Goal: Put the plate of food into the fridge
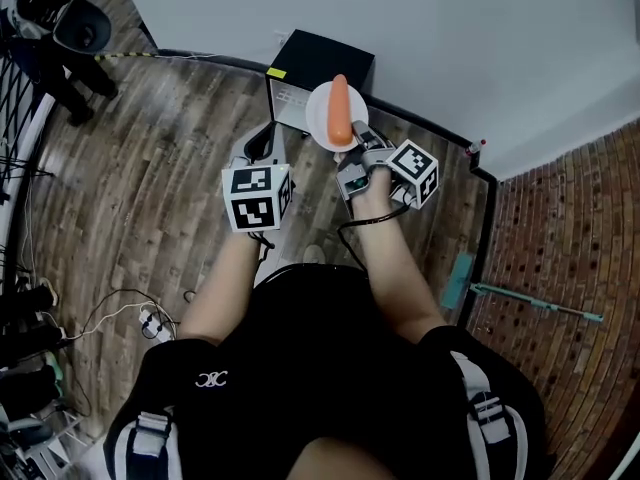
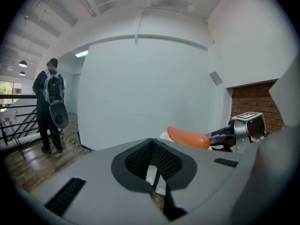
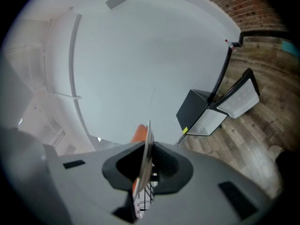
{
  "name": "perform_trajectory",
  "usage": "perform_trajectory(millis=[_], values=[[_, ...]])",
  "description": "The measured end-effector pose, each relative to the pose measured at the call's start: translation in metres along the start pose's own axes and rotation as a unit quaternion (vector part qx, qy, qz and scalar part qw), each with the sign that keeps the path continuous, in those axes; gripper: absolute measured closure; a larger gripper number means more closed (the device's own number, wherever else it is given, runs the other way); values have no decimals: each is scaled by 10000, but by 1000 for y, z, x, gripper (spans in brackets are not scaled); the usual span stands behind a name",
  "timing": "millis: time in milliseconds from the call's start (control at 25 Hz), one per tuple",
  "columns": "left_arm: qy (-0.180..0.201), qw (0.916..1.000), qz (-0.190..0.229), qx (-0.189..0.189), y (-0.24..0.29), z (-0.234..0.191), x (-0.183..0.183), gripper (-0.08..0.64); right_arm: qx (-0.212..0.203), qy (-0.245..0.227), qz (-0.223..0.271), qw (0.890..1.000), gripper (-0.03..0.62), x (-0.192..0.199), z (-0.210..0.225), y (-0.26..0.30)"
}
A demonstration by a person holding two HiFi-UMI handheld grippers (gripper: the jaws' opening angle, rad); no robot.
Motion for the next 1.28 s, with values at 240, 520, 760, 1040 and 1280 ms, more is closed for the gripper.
perform_trajectory(millis=[240,520,760,1040,1280], values=[[27,9996,-136,-240,43,7,-4,566,2,-202,-257,9995,548,-38,7,33],[-139,9989,-278,-341,64,-8,3,566,-63,-162,-536,9984,548,-45,11,70],[-46,9992,-119,-371,84,-23,-1,566,-13,-244,-622,9978,548,-48,7,95],[76,9998,-77,189,132,-73,-18,566,24,-239,-208,9995,548,-53,-18,140],[524,9976,-182,407,164,-138,-45,566,86,-3,76,9999,547,-39,-48,186]])
Point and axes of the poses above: the fingertips, and each gripper's own axes: y forward along the fingers, z to its right, x out of its underside, the point moved 10 cm from there along -y, backward along the fingers, and after that the axes turned 12 degrees about x, right-handed, at the moved point
